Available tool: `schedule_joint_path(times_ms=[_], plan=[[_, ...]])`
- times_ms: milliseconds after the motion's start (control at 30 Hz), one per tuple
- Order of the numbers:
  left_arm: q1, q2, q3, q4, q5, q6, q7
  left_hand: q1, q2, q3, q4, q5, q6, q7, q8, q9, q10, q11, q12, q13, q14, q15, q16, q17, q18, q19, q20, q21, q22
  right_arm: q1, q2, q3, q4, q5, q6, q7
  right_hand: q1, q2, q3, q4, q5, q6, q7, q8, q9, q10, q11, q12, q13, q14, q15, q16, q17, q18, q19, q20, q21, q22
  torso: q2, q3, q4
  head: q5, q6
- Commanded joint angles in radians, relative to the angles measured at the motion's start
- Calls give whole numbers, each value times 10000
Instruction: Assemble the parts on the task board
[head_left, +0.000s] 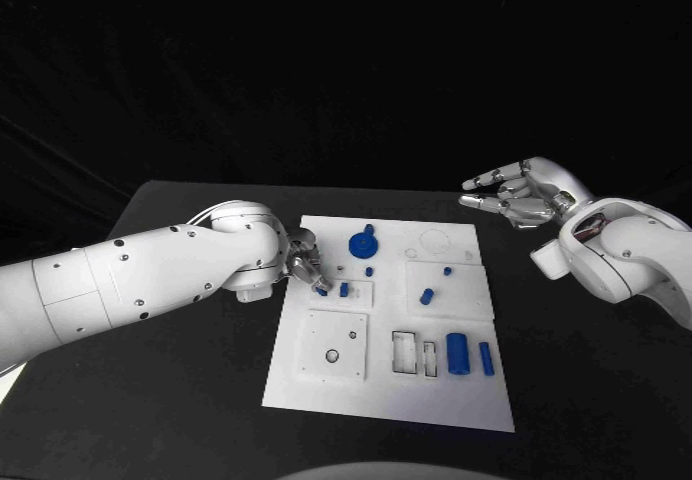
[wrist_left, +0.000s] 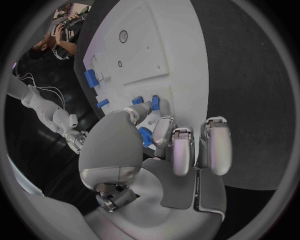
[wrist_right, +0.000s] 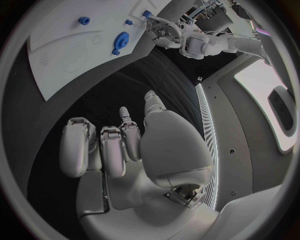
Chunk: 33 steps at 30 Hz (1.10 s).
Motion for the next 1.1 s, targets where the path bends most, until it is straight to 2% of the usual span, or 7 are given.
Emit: schedule_joint_path(times_ms=[33, 400, 800, 1100], plan=[[-72, 48, -63, -6, 114, 432, -89, -154, 8, -90, 20, -21, 176, -83, 26, -11, 38, -30, 64, 30, 1054, -64, 30, 2628, 14, 578, -82, 54, 1299, -5, -4, 1, 23, -16, 117, 71, -65, 21, -41, -7, 8, 60, 4, 12, -1, -70, 5, -37, 1095, 844, -18, -54, 1905, 186, -97, 6, -33, -11, 1, -4, 3, -9, 1], [-71, 70, -64, -60, 33, 416, -105, -376, 19, -237, 130, 3, 297, -139, 130, 15, 95, -75, 132, 105, 1054, -102, 30, 2628, -7, 610, -116, 121, 1390, -4, -11, 1, 27, -17, 125, 74, -65, 21, -41, -7, 8, 60, 4, 12, -1, -70, 5, -37, 1095, 844, -18, -54, 1905, 186, -97, 6, -33, -11, 0, -4, 8, -19, -6], [-71, 89, -63, -89, -15, 386, -119, -971, 4, -643, 504, 12, 433, -193, 264, 30, 229, -123, 296, 288, 1054, -143, 30, 2628, -47, 672, -159, 250, 1561, -4, -27, 1, 41, -19, 119, 80, -81, 34, -69, -12, 3, 56, 4, 10, -1, -75, 5, -44, 1088, 841, -18, -63, 1894, 187, -96, 5, -39, -17, 1, -7, 15, -35, -1], [-70, 100, -62, -129, -34, 318, -135, -1132, 21, -802, 648, 19, 467, -209, 297, 25, 265, -135, 344, 346, 1054, -156, 30, 2628, -59, 690, -172, 291, 1617, -4, -55, 1, 60, -19, 119, 84, -87, 35, -76, -11, 4, 55, 4, 9, -1, -85, 6, -60, 1076, 839, -18, -70, 1885, 191, -103, 5, -51, -39, 1, -7, 7, -42, 3]])
